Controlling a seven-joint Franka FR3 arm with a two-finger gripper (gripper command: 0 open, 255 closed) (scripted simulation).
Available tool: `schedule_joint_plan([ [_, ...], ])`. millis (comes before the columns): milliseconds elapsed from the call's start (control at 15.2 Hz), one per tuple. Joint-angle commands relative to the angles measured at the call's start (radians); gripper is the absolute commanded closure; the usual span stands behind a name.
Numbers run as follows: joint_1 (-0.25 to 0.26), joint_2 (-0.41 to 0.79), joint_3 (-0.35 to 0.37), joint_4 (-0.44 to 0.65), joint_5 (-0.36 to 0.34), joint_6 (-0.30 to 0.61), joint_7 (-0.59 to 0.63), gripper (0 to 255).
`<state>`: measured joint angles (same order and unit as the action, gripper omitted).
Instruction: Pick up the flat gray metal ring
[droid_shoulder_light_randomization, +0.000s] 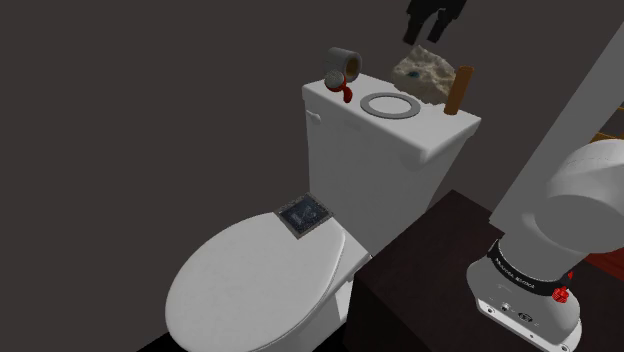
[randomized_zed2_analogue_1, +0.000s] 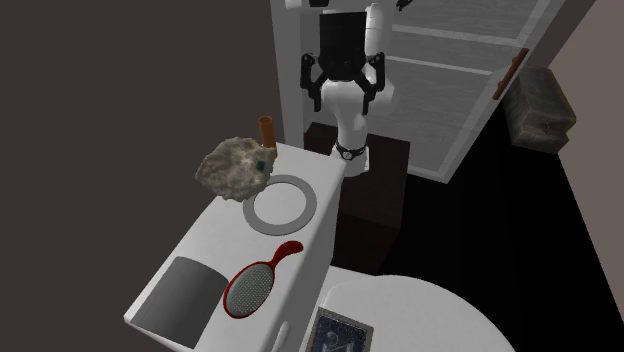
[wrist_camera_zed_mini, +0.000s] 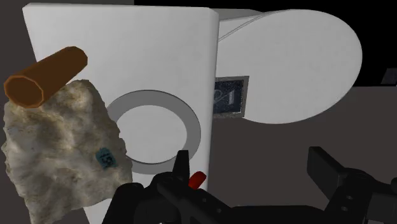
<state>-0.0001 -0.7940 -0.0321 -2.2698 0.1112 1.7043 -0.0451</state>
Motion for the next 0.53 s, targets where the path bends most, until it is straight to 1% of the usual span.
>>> schedule_joint_plan([
  [0, 0.0, 0.0, 0.0, 0.0, 0.0, 0.0, 0.0, 0],
  [462, -0.013, 0.228, 0.016, 0.006, -0.046, 0.116, -0.006, 0],
])
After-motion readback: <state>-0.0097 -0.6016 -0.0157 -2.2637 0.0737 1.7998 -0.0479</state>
